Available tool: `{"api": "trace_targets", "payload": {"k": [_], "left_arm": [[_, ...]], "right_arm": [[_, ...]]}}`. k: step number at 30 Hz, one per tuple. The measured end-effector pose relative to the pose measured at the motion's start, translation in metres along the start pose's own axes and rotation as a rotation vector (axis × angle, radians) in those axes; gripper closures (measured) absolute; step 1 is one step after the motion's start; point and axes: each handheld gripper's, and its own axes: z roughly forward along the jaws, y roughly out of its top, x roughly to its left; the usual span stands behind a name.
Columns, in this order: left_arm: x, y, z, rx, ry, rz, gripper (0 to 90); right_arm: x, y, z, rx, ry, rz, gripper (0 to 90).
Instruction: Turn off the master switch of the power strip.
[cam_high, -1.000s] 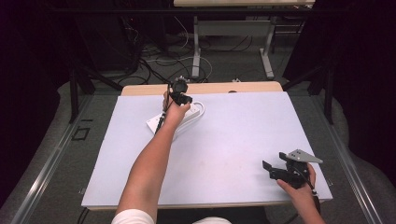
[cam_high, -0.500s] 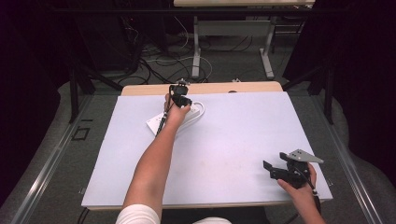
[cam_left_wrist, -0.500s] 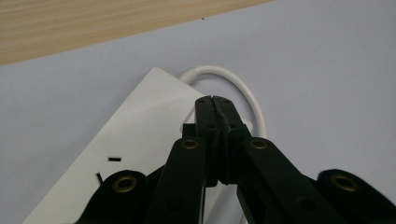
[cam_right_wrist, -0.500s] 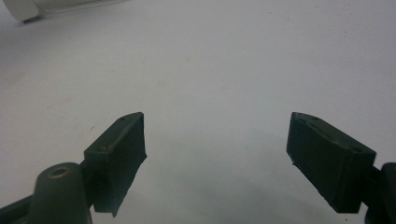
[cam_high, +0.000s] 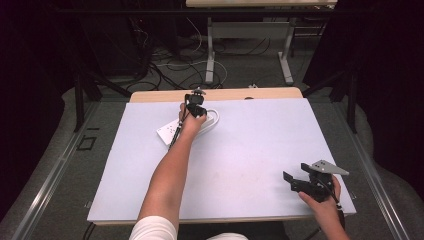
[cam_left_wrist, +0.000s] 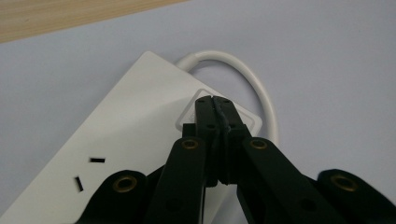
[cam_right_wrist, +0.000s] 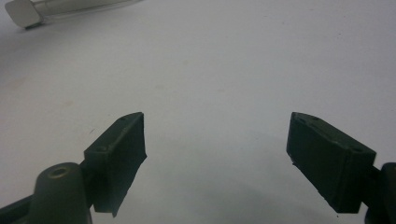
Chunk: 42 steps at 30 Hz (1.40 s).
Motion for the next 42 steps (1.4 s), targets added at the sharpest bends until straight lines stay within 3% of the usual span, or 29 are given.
{"api": "trace_targets", "payload": {"k": [5, 8, 11, 15, 18, 23, 28, 31, 37, 41, 42], "left_arm": [[0.0, 0.001, 0.001, -0.006, 0.006, 0.015, 90.0], [-0.002, 0.0, 0.001, -0.005, 0.039, 0.018, 90.0], [-0.003, 0.0, 0.002, -0.011, 0.022, 0.0, 90.0], [-0.005, 0.001, 0.003, -0.009, 0.028, -0.016, 90.0], [-0.007, 0.002, 0.004, 0.002, 0.048, 0.018, 90.0], [-0.007, 0.001, 0.004, 0.009, 0.047, 0.015, 90.0], [-0.007, 0.001, 0.005, 0.006, 0.049, 0.045, 90.0], [-0.01, 0.001, 0.006, 0.006, 0.075, 0.066, 90.0], [-0.008, 0.001, 0.007, -0.009, 0.07, 0.027, 90.0], [-0.005, 0.001, 0.004, -0.025, 0.043, -0.053, 90.0], [-0.004, 0.002, 0.003, -0.024, 0.054, -0.031, 90.0]], "right_arm": [[0.0, 0.0, 0.001, 0.006, 0.01, -0.003, 19.3], [0.001, 0.0, 0.001, 0.005, 0.013, -0.008, 19.3], [0.001, 0.0, 0.002, 0.0, 0.007, -0.005, 19.3], [0.0, 0.0, 0.001, 0.007, 0.01, -0.001, 19.3], [0.0, 0.0, 0.001, 0.006, 0.012, -0.006, 19.3], [0.0, 0.001, 0.001, 0.006, 0.013, -0.005, 19.3], [0.0, 0.001, 0.0, 0.0, 0.006, 0.007, 19.3], [0.0, 0.0, 0.0, 0.009, 0.006, 0.006, 19.3], [-0.002, -0.001, -0.002, 0.004, 0.008, 0.009, 19.3], [-0.002, -0.001, -0.003, 0.003, 0.005, 0.005, 19.3], [-0.002, -0.001, -0.002, 0.003, 0.007, 0.005, 19.3]]}}
